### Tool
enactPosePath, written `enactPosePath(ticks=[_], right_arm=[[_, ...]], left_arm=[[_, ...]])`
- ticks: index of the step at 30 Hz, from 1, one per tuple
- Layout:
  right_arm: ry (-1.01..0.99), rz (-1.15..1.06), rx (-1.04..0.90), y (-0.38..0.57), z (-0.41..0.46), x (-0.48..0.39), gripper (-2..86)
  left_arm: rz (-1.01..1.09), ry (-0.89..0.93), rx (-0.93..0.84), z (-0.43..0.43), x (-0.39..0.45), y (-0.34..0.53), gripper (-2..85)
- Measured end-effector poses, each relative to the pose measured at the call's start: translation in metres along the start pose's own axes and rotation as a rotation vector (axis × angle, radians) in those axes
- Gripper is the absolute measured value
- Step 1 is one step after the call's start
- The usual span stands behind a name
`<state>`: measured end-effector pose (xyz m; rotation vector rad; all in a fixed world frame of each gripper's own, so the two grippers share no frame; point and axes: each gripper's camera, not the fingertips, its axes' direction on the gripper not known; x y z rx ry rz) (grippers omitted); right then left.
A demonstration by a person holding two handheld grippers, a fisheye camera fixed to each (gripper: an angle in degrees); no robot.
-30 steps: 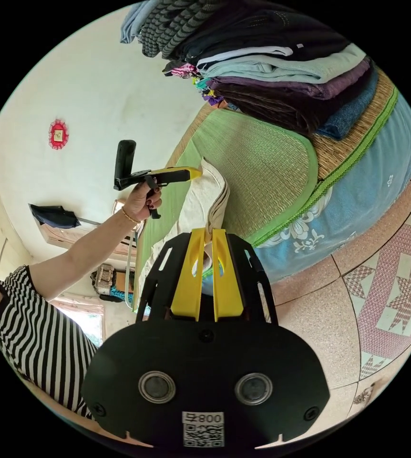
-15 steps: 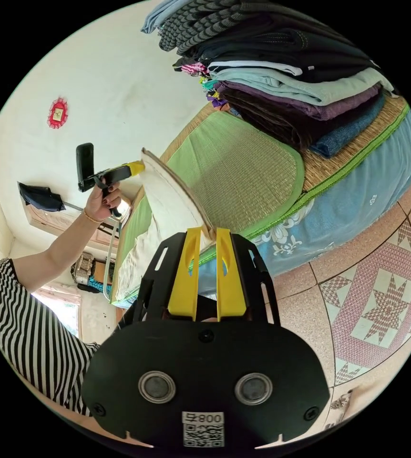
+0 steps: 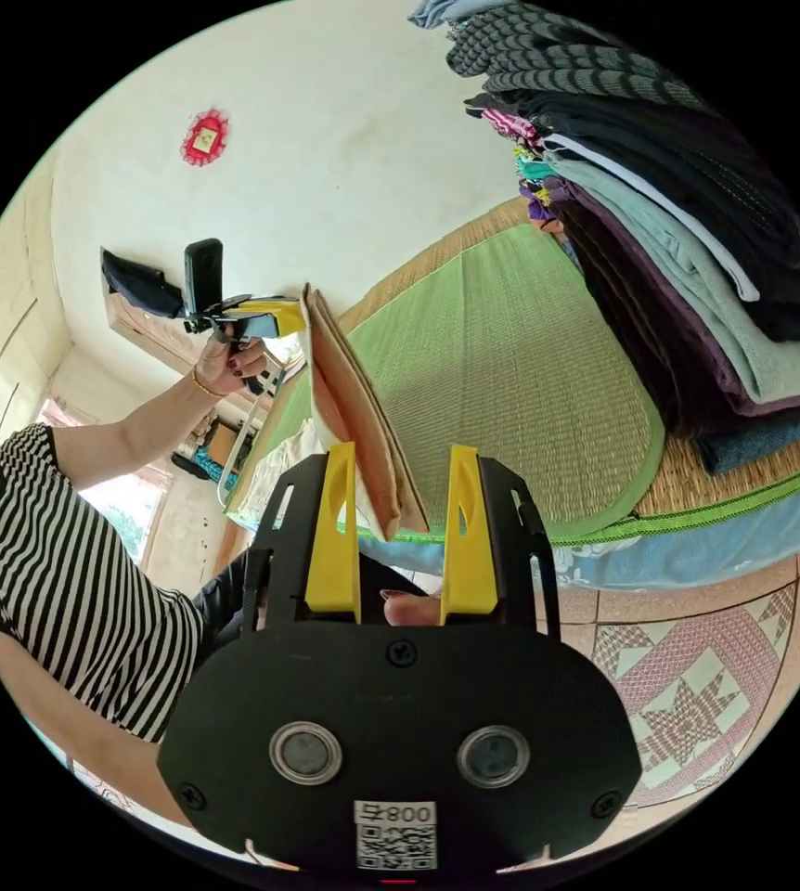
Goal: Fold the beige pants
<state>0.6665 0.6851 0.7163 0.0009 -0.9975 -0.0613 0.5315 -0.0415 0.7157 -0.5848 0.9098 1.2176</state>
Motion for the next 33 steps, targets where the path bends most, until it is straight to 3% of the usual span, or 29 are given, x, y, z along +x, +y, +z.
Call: enactPosePath(ticks=[6, 12, 17, 21, 33], right_arm=[[-0.254, 0.065, 0.14, 0.001, -0.011, 0.02, 14.5], [-0.261, -0.032, 0.021, -0.031, 0.012, -0.003, 15.6], [-0.23, -0.029, -0.067, -0.042, 0.032, -0.014, 9.9], [-0.176, -0.002, -0.058, -0.049, 0.036, -0.033, 4.0], [-0.208, -0.083, -0.084, -0.096, 0.096, -0.168, 2.4]], left_arm=[[0.018, 0.016, -0.004, -0.017, 0.008, 0.012, 1.1], [0.021, 0.016, -0.006, -0.038, 0.012, 0.025, 1.1], [0.01, 0.005, -0.012, -0.055, 0.01, 0.038, 1.1], [-0.021, -0.006, -0.015, -0.069, 0.001, 0.052, 1.1], [-0.123, 0.0, 0.092, -0.163, -0.023, 0.145, 1.4]])
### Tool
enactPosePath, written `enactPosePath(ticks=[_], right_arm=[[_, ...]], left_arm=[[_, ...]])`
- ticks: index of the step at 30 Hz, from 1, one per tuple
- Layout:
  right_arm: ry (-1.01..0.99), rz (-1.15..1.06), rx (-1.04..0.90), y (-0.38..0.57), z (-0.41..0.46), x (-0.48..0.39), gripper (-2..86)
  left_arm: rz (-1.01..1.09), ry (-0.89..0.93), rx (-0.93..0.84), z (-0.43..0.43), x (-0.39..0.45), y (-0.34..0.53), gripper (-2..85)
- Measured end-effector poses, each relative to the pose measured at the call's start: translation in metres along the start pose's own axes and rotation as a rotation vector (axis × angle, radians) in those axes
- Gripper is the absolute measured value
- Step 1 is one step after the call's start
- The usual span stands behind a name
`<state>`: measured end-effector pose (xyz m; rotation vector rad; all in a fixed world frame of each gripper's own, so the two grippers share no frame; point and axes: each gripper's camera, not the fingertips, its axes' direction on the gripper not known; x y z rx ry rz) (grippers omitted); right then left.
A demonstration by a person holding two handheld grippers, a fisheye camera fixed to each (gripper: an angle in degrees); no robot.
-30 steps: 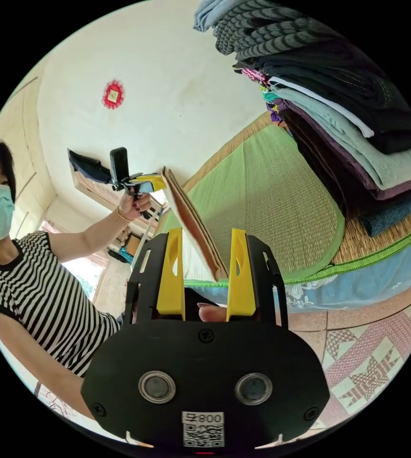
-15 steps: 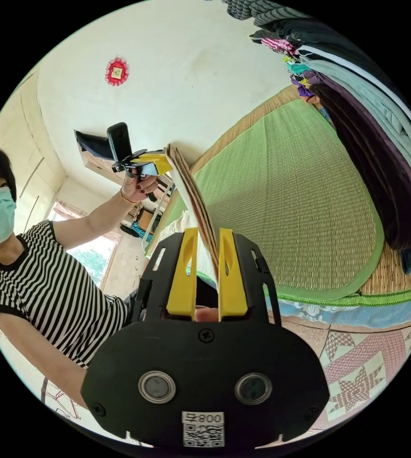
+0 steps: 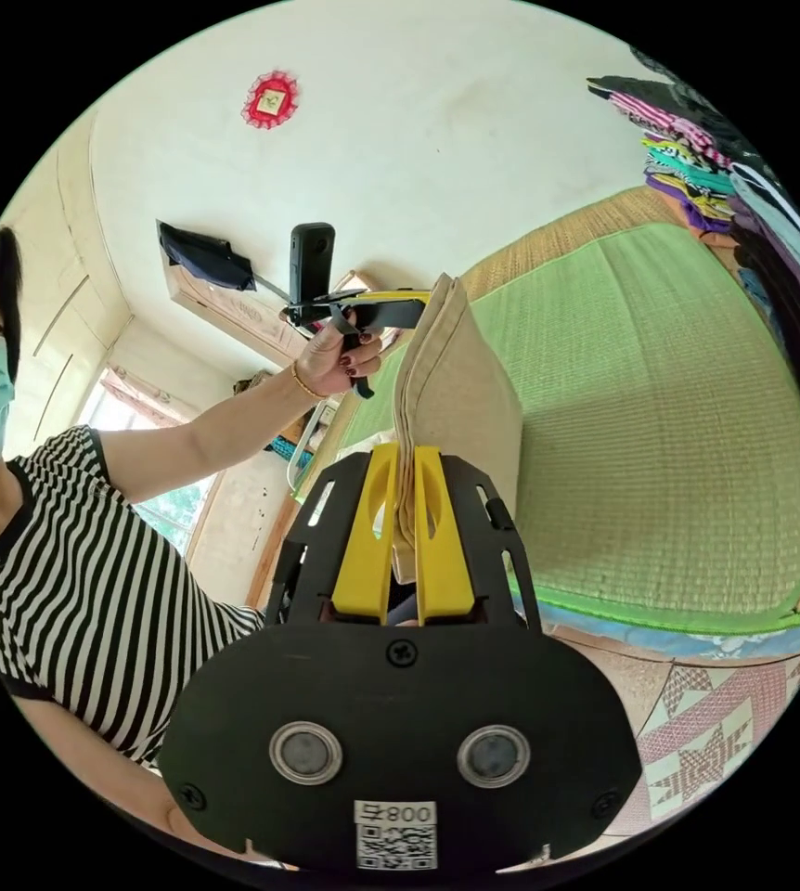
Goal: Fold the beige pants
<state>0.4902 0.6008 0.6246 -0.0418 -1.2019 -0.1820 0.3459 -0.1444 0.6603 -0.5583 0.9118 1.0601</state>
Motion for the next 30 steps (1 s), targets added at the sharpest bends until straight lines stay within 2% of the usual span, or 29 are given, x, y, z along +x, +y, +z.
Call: enactPosePath(ticks=[5, 11, 16, 19, 26, 30], right_arm=[[-0.042, 0.003, -0.063, -0.032, 0.066, -0.023, 2.4], [-0.051, 0.078, -0.188, -0.053, 0.154, -0.027, 2.9], [0.003, 0.148, -0.341, -0.062, 0.23, -0.029, 4.6], [0.033, 0.17, -0.429, -0.069, 0.258, -0.027, 5.9], [-0.019, 0.117, -0.424, -0.088, 0.253, -0.048, 8.0], [0.007, 0.093, -0.445, -0.083, 0.242, -0.061, 5.3]], left_arm=[[-0.106, -0.038, 0.051, -0.046, -0.022, 0.058, 1.5], [-0.402, -0.133, 0.086, -0.094, -0.059, 0.159, 0.6], [-0.603, -0.02, 0.15, -0.104, -0.067, 0.246, 0.5], [-0.634, 0.017, 0.146, -0.099, -0.062, 0.269, 0.6], [-0.63, 0.056, 0.125, -0.086, -0.062, 0.28, 0.7], [-0.607, -0.039, -0.035, -0.072, -0.061, 0.282, 0.4]])
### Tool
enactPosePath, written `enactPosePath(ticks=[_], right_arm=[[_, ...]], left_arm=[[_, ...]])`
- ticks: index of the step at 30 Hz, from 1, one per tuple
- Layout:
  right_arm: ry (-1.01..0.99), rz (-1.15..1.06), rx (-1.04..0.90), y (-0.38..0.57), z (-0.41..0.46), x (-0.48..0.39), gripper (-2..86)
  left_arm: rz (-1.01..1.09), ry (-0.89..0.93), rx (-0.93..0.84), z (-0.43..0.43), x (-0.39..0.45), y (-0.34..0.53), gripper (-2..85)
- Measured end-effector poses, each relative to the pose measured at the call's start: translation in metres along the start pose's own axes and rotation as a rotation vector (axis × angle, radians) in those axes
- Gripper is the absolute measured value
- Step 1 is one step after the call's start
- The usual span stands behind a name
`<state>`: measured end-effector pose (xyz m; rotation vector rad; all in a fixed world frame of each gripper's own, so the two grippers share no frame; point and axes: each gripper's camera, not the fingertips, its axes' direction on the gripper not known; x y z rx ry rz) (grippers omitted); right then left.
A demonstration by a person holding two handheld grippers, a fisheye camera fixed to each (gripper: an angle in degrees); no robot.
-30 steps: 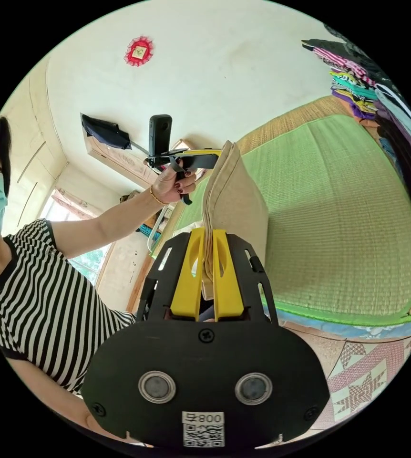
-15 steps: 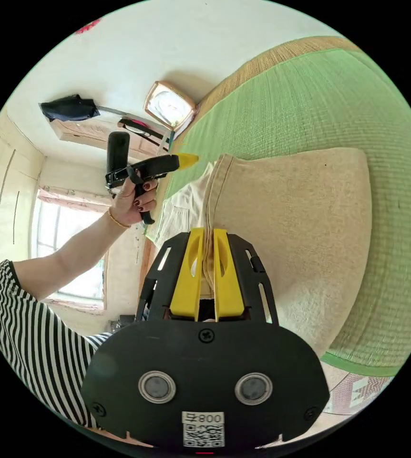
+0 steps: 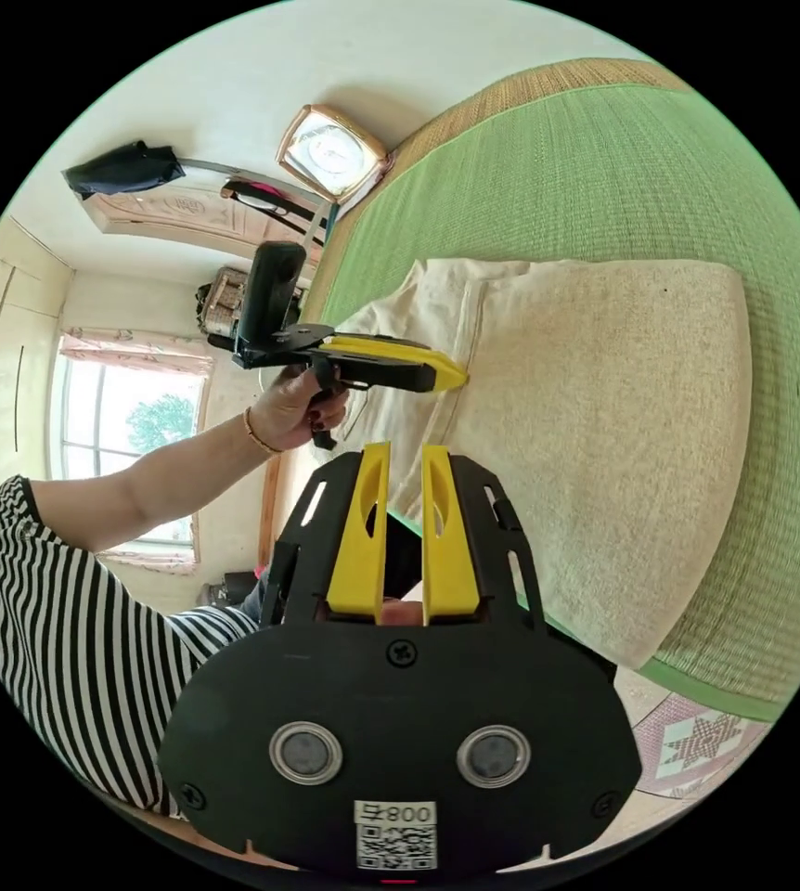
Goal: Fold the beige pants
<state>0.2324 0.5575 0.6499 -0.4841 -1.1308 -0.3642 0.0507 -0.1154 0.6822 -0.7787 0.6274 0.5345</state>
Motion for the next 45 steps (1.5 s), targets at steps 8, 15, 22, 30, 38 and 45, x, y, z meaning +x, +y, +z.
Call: enactPosePath(ticks=[8, 15, 22, 30, 38, 45], right_arm=[[0.081, 0.042, -0.041, -0.005, 0.006, 0.003, 0.4], [0.285, 0.108, 0.18, -0.041, -0.07, 0.028, 0.1], [0.222, 0.18, 0.168, -0.044, -0.091, 0.067, 0.1], [0.218, 0.12, -0.026, 0.019, -0.085, 0.064, 0.4], [0.161, 0.199, 0.138, 0.061, -0.131, 0.081, 4.6], [-0.12, 0.294, 0.148, 0.087, -0.131, 0.123, 5.9]], left_arm=[[-0.056, 0.004, 0.075, -0.009, 0.001, 0.016, 0.2], [0.001, 0.016, 0.116, -0.01, 0.023, 0.031, 0.1], [0.005, -0.007, 0.025, 0.02, 0.044, 0.046, 0.1], [0.021, -0.005, 0.0, 0.048, 0.07, 0.069, 0.4], [0.054, 0.052, 0.09, 0.055, 0.118, 0.085, 3.1], [0.191, -0.011, 0.064, 0.1, 0.194, 0.08, 8.2]])
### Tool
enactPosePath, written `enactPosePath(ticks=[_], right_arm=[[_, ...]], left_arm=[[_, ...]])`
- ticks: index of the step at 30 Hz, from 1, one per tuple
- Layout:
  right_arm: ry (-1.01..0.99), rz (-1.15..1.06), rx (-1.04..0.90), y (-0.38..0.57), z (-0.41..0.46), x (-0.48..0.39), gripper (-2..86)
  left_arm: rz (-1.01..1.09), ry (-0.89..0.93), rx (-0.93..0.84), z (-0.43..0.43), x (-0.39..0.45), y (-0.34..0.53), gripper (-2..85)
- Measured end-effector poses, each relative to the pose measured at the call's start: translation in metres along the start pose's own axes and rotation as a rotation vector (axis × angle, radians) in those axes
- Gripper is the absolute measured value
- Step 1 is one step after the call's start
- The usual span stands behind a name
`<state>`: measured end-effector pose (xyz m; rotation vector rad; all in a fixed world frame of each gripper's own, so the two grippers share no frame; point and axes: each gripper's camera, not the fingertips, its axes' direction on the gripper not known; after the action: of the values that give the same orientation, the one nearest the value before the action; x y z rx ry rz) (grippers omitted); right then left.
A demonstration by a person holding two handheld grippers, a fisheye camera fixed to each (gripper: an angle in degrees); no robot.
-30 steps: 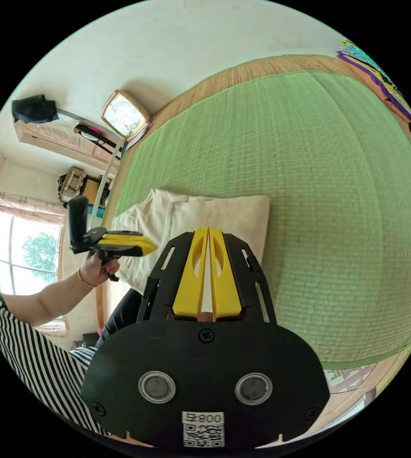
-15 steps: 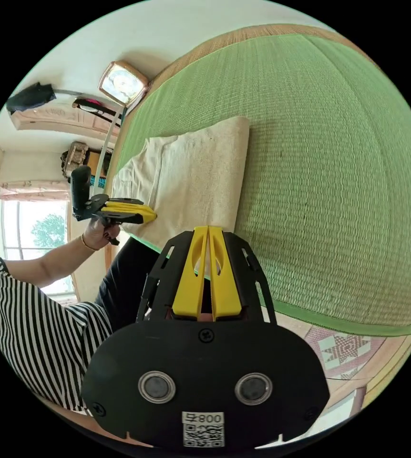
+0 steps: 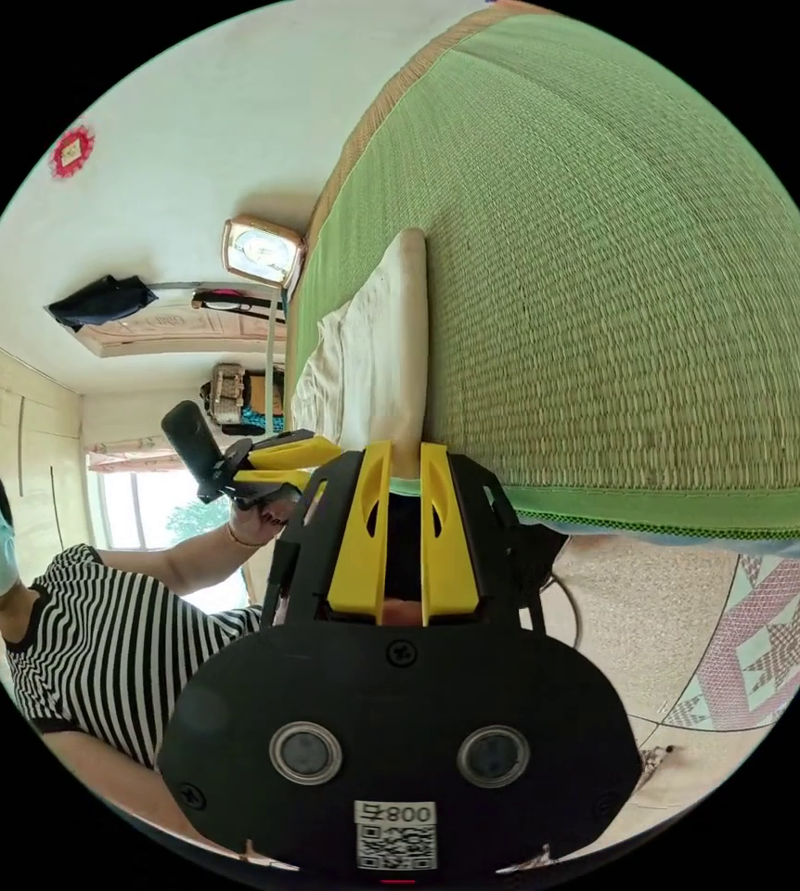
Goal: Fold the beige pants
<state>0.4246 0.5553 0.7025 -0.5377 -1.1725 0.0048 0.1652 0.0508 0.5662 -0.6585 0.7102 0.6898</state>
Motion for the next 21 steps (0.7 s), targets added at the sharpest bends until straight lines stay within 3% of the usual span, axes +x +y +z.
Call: enactPosePath(ticks=[4, 12, 21], right_arm=[[-0.123, -0.024, 0.023, 0.004, -0.013, 0.001, 5.6], [-0.081, -0.073, -0.031, -0.001, -0.014, -0.014, 5.1], [-0.08, -0.023, 0.108, -0.019, -0.057, 0.004, 7.9]], left_arm=[[0.081, -0.111, -0.037, 0.025, 0.042, -0.014, 10.4], [0.081, -0.345, -0.094, 0.054, 0.092, -0.012, 7.2], [0.011, -0.266, -0.018, 0.041, 0.115, 0.008, 3.6]])
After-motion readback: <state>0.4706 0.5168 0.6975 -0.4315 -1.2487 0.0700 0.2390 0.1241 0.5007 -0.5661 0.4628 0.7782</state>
